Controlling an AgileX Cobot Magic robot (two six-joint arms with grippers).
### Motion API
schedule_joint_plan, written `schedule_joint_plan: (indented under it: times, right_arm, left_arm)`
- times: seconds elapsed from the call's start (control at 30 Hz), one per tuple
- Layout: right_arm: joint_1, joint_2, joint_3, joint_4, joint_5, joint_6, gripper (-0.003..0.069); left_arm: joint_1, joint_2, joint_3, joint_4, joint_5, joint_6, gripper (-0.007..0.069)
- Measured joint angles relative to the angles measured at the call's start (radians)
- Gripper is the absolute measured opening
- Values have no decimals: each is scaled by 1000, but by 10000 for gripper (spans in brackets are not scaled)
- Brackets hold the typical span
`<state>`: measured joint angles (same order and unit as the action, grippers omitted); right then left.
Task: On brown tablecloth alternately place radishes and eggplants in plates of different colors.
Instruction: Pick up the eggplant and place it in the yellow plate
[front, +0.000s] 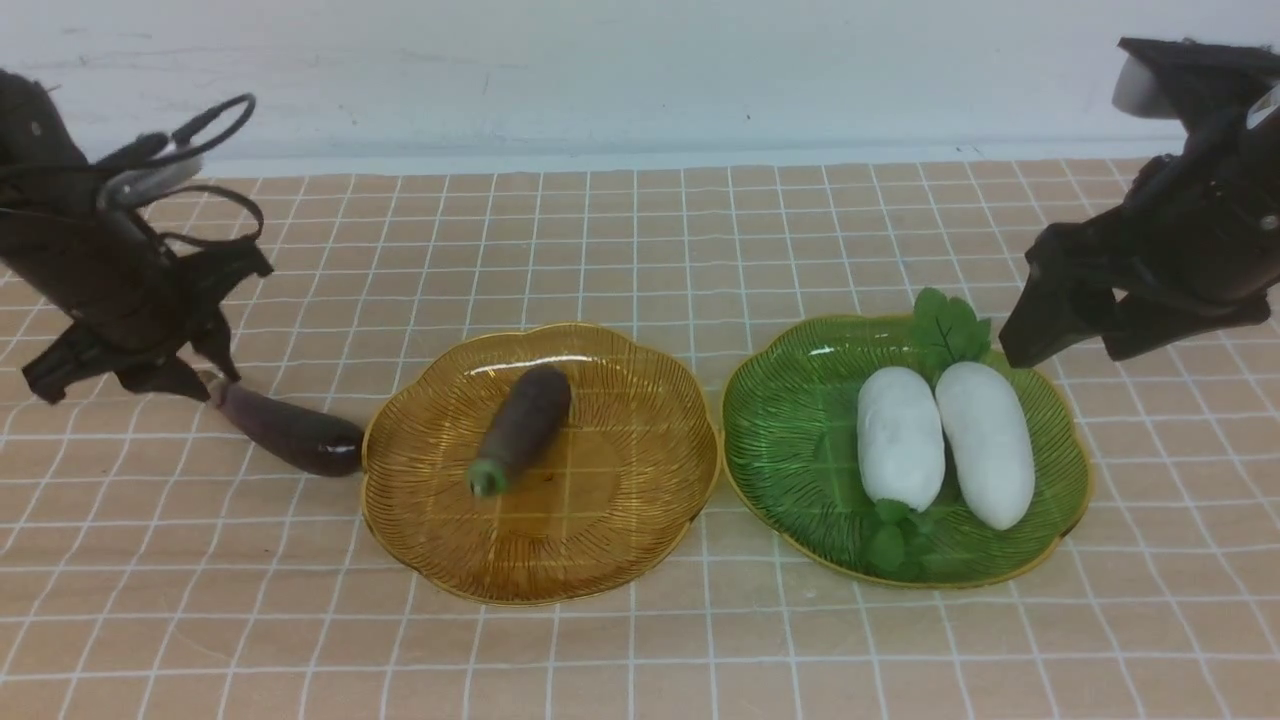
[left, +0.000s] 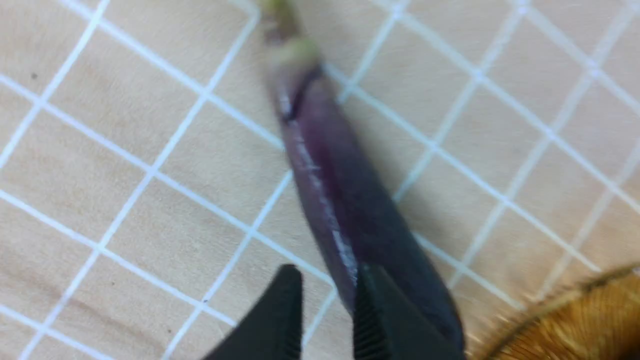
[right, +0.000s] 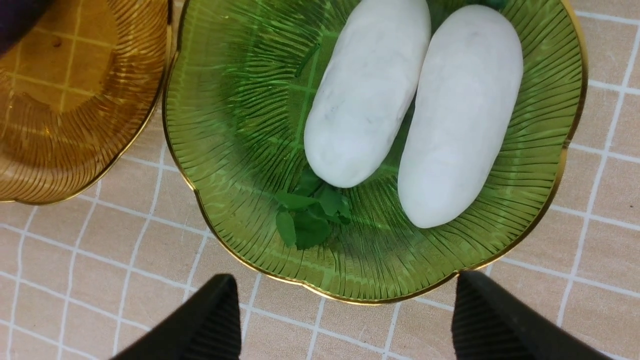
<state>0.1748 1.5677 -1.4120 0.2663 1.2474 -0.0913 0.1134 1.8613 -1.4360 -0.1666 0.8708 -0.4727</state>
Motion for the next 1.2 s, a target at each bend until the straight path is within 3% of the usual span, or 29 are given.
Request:
schedule_joint_plan:
  times: [0.1, 0.27, 0.37, 0.4, 0.57, 0.67, 0.73, 0.77, 0.83, 0.9, 1.2]
  right_arm:
    - [0, 0, 0, 0, 0, 0, 516]
    - [0, 0, 0, 0, 0, 0, 516]
    - [0, 0, 0, 1, 0, 0, 516]
    - [0, 0, 0, 1, 0, 0, 516]
    - [0, 0, 0, 1, 0, 0, 516]
    - [0, 0, 0, 1, 0, 0, 516]
    - [0, 0, 0, 1, 0, 0, 515]
    - [0, 0, 0, 1, 0, 0, 515]
    - [0, 0, 0, 1, 0, 0, 515]
    - [0, 0, 0, 1, 0, 0, 515]
    - [0, 0, 0, -10, 0, 0, 515]
  left_arm:
    - [8, 34, 0, -12, -1, -2, 118]
    - [5, 84, 0, -42, -39, -2, 178]
    - [-3, 120, 0, -30, -77, -3, 339]
    - [-3, 122, 0, -30, -80, -3, 348]
    - [-10, 158, 0, -48, -178, -5, 571]
    - [-10, 180, -2, -65, -181, -5, 624]
    - [-13, 208, -5, -91, -170, -5, 584]
    - [-14, 210, -7, -98, -168, 1, 531]
    - [-16, 210, -18, -105, -143, 20, 345]
    - [-17, 190, -52, -105, -88, 70, 257]
    - [-103, 59, -173, -165, 23, 228, 248]
